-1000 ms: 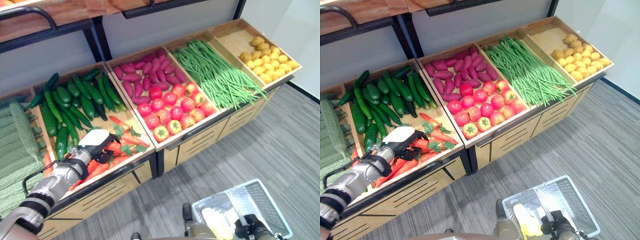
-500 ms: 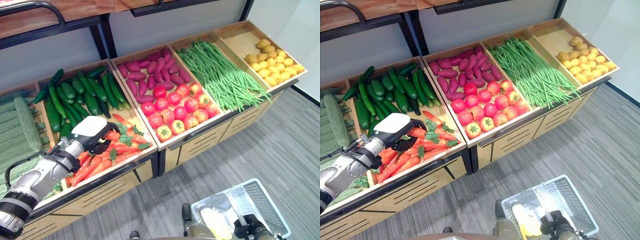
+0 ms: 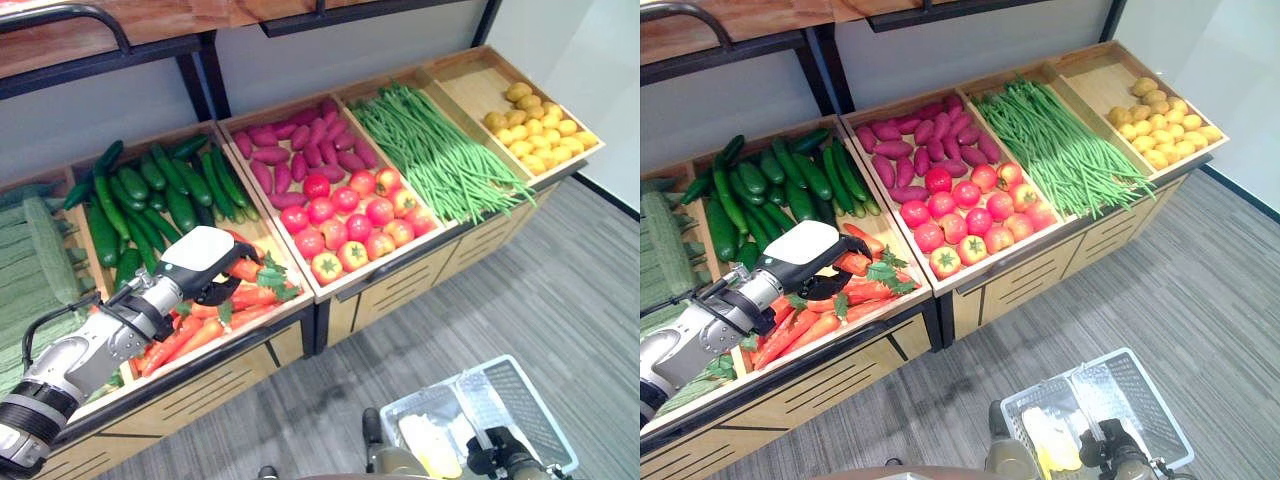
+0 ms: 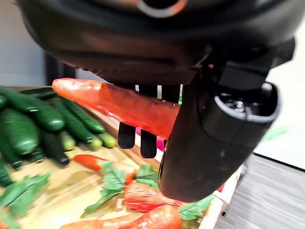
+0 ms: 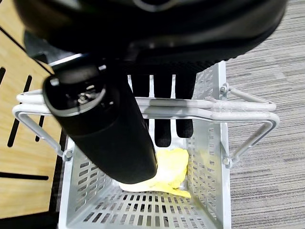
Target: Get the vegetables into the basket
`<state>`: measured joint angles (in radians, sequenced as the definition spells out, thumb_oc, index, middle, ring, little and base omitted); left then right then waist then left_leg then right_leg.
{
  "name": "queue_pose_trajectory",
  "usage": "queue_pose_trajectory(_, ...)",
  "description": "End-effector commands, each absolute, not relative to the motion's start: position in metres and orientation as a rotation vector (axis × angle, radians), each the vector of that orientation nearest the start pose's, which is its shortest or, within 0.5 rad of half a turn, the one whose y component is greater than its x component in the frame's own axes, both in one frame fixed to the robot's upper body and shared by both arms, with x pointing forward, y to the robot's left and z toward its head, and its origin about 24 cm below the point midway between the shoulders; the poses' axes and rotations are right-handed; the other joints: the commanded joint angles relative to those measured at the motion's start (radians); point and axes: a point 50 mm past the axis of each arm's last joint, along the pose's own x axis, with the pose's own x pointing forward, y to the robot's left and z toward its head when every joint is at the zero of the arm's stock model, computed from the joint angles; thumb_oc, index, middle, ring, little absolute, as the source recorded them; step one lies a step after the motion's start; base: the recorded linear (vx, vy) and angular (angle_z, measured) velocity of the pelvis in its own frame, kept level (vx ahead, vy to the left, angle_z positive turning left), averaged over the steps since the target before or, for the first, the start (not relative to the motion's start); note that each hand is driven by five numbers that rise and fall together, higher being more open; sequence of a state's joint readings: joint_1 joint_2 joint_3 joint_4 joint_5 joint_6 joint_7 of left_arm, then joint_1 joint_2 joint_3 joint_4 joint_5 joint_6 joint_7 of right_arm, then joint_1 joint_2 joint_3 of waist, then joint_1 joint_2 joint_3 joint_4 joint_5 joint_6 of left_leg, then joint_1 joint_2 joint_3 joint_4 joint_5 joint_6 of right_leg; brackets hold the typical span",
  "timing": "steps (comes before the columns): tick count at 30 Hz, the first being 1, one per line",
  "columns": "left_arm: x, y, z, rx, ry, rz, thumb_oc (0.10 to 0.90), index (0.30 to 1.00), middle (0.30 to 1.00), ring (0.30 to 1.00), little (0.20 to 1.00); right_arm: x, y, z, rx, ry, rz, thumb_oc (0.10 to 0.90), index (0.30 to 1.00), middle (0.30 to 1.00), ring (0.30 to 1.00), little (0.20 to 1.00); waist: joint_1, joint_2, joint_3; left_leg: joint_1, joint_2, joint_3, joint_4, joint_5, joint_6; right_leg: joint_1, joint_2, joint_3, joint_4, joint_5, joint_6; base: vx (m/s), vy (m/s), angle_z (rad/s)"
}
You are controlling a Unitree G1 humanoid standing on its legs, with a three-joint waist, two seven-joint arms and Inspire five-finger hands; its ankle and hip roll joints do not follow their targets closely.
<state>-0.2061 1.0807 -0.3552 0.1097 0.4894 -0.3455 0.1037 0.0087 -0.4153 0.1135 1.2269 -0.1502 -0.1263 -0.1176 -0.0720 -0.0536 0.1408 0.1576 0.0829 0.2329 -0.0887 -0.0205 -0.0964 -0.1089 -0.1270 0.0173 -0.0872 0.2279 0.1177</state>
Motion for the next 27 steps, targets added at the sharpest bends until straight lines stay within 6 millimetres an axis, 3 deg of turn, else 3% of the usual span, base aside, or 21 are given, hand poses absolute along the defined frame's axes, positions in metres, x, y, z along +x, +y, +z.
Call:
queue_pose_trajectory(1,0.281,0.238,0.189,1.537,-0.589,-0.318,0.4,0.3,0.3,0.3,0.3,0.097,-0.324,-0.123,-0.662,1.074,-0.197,0.4,0.3,0.3,0.3,0.3,-0.021,-0.038,-0.049,-0.056,-0.029,-0.018,0.031,-0.027,0.046,0.033,-0.154,-0.004,0.037,0.029,0.144,-0.04,0.101,-0.14)
queue_pose_trajectory(2,0.282,0.238,0.189,1.538,-0.59,-0.319,0.4,0.3,0.3,0.3,0.3,0.097,-0.324,-0.123,-0.661,1.075,-0.197,0.4,0.3,0.3,0.3,0.3,-0.018,-0.04,-0.049,-0.055,-0.03,-0.014,0.029,-0.026,0.047,0.031,-0.155,-0.001,0.036,0.031,0.144,-0.1,0.156,-0.18)
queue_pose_trajectory(3,0.28,0.232,0.191,1.541,-0.62,-0.352,0.4,0.3,0.3,0.3,0.3,0.095,-0.324,-0.123,-0.665,1.073,-0.196,0.4,0.3,0.3,0.3,0.3,-0.032,-0.043,-0.042,-0.054,-0.048,-0.001,0.015,-0.024,0.053,0.002,-0.165,0.017,0.031,0.1,0.144,-0.08,0.1,-0.17)
queue_pose_trajectory(6,0.278,0.226,0.194,1.563,-0.649,-0.381,0.4,0.3,0.3,0.3,0.3,0.095,-0.322,-0.124,-0.668,1.07,-0.185,0.4,0.3,0.3,0.3,0.3,-0.029,-0.043,-0.036,-0.065,-0.058,0.022,0.01,-0.02,0.06,-0.029,-0.172,0.026,0.033,0.118,0.144,-0.12,0.113,-0.18)
queue_pose_trajectory(8,0.274,0.221,0.196,1.571,-0.667,-0.417,0.4,0.3,0.3,0.3,0.3,0.092,-0.319,-0.126,-0.664,1.082,-0.179,0.4,0.3,0.3,0.3,0.3,-0.015,-0.029,-0.023,-0.075,-0.054,0.049,0.009,-0.02,0.074,-0.029,-0.183,-0.067,0.102,0.044,0.14,-0.18,0.119,-0.61)
queue_pose_trajectory(9,0.274,0.221,0.197,1.571,-0.667,-0.417,0.4,0.3,0.3,0.3,0.3,0.092,-0.319,-0.126,-0.664,1.081,-0.179,0.4,0.3,0.3,0.3,0.3,-0.015,-0.032,-0.025,-0.078,-0.056,0.05,0.007,-0.015,0.075,-0.035,-0.185,-0.065,0.104,0.046,0.14,-0.18,0.084,-0.89)
queue_pose_trajectory(11,0.271,0.221,0.199,1.584,-0.661,-0.433,0.4,0.3,0.3,0.3,0.3,0.086,-0.318,-0.128,-0.664,1.095,-0.17,0.4,0.3,0.3,0.3,0.3,-0.003,-0.013,-0.022,-0.099,-0.04,0.081,0.007,0.002,0.081,-0.008,-0.168,-0.146,0.222,-0.053,0.112,-0.18,0.099,-0.45)
queue_pose_trajectory(15,0.267,0.219,0.202,1.591,-0.665,-0.452,0.4,0.3,0.3,0.3,0.3,0.086,-0.321,-0.127,-0.673,1.098,-0.171,0.4,0.3,0.3,0.3,0.3,0.019,0.0,-0.027,-0.111,-0.031,0.125,0.011,0.01,0.091,0.006,-0.169,-0.222,0.334,-0.12,0.09,-0.11,0.042,-0.33)
queue_pose_trajectory(18,0.262,0.221,0.201,1.606,-0.651,-0.47,0.4,0.3,0.3,0.3,0.3,0.089,-0.321,-0.127,-0.696,1.106,-0.156,0.4,0.3,0.3,0.3,0.3,0.05,-0.008,-0.044,-0.098,-0.033,0.163,0.008,-0.009,0.078,0.065,-0.188,-0.307,0.276,-0.128,0.112,0.02,-0.046,-0.64)
queue_pose_trajectory(21,0.259,0.224,0.198,1.609,-0.641,-0.47,0.4,0.3,0.3,0.3,0.3,0.083,-0.321,-0.129,-0.707,1.124,-0.149,0.4,0.3,0.3,0.3,0.3,0.05,-0.008,-0.055,-0.09,-0.024,0.192,0.009,-0.002,0.066,0.09,-0.17,-0.344,0.212,-0.144,0.114,0.01,-0.115,-0.7)
queue_pose_trajectory(27,0.26,0.218,0.196,1.575,-0.658,-0.479,0.4,0.3,0.3,0.3,0.3,0.078,-0.326,-0.127,-0.713,1.135,-0.161,0.4,0.3,0.3,0.3,0.3,0.026,0.007,-0.059,-0.093,0.015,0.211,0.012,0.038,0.029,0.129,-0.111,-0.341,0.119,-0.187,0.087,-0.01,-0.178,-0.37)
